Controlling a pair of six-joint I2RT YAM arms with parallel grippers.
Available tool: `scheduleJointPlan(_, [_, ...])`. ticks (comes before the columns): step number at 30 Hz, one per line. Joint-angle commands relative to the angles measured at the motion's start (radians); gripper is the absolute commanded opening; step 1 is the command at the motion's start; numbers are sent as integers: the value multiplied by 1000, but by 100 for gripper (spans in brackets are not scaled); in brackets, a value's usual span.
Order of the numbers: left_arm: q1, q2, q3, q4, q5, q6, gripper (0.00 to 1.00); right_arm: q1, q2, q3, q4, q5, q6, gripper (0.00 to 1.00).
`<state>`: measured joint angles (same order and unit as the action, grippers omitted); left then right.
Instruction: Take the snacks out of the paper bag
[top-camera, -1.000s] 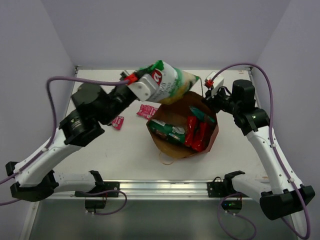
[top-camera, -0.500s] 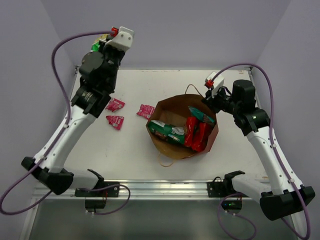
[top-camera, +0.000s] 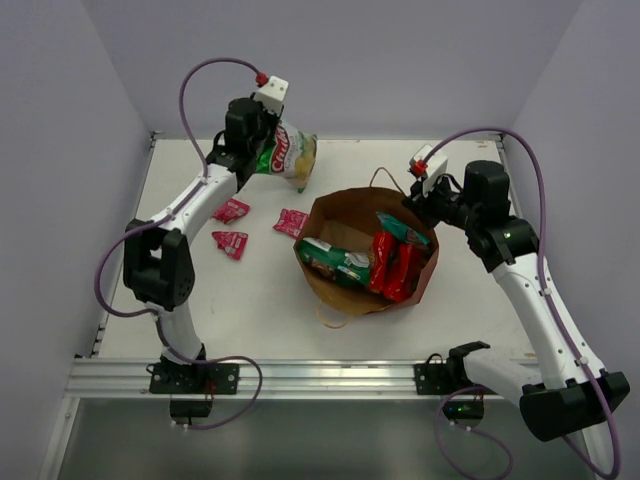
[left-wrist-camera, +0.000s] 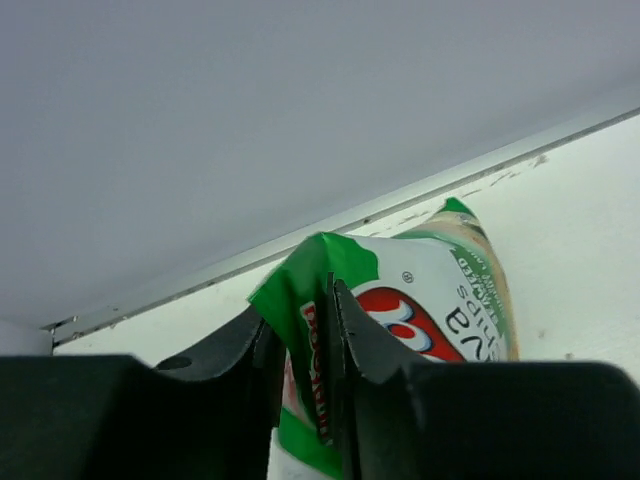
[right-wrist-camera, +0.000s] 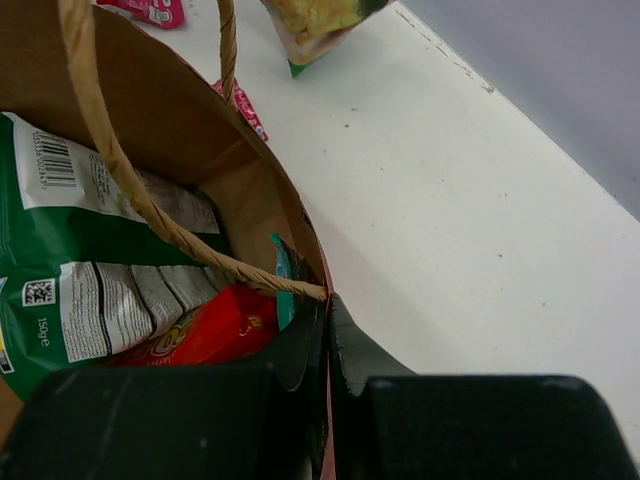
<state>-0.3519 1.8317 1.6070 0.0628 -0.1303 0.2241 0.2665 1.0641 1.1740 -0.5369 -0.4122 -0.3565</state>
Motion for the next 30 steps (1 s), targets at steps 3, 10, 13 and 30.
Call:
scheduleJointPlan(3, [125,55,-4,126,24,-150,74,2,-21,12,87,-60,22,0])
scheduleJointPlan(10, [136,-140,-34,3,165,-103,100,0,-27,41,66,-33,11,0])
scheduleJointPlan(13, [87,-303,-84,-72,279,-22,100,2,-30,70,52,-30,-1,0])
scheduleJointPlan(30, [-623,-631,-357,-597,232,333,100,2,-38,85,35,-50,-24,0])
